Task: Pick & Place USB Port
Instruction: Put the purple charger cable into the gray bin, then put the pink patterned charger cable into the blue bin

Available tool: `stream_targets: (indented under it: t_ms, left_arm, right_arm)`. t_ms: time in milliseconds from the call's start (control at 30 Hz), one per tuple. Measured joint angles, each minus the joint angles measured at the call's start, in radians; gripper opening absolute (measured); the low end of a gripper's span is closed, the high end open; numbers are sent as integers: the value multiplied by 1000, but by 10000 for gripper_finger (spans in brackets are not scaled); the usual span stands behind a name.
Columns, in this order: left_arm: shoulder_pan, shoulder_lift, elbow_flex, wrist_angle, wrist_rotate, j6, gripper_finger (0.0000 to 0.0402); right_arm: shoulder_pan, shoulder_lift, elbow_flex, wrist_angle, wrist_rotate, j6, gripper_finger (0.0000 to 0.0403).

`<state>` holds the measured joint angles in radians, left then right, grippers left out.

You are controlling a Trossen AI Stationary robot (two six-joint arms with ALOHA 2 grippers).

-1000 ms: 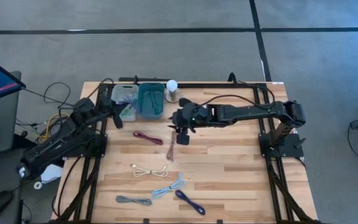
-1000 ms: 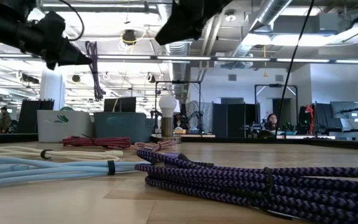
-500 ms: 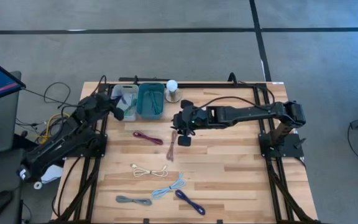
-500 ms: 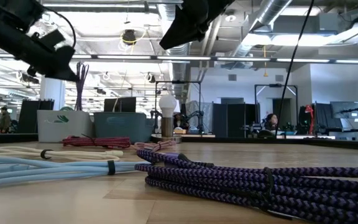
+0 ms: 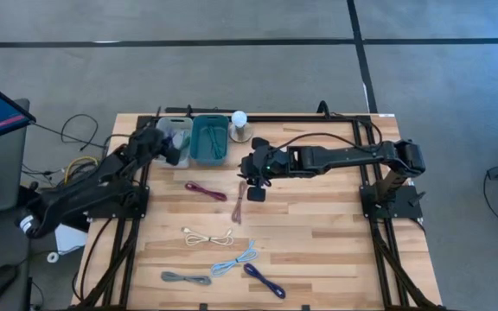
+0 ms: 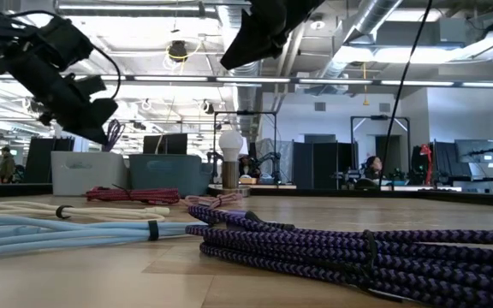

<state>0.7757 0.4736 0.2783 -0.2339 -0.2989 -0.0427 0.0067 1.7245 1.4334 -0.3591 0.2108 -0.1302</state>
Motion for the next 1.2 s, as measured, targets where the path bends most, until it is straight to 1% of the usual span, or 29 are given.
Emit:
stream_targets:
  t_ms: [133,233,533,667,933,1100,1200]
  left_arm:
    - [0,44,0,109,0,0,43]
    - [0,51,0,162,0,0,60]
    - [0,51,0,165,13,-22,141]
    - [-1,50,0,183,14,-21,166]
    - [-26,50,1,286,15,-19,172]
    - [-54,50,1,366,102,-18,173]
    - [-58,51,1,400,120,-18,173]
  right_arm:
    - [0,0,0,-1,0,0,118]
    - [0,0,0,-12,0,0,118]
    - [0,0,0,-26,0,0,118]
    - [-3,0,0,-31,0,0,118]
    - [-31,1,0,-53,-1,0,118]
    - [-45,1,0,-35,-3,0,118]
    - [-51,1,0,13,-3,0,118]
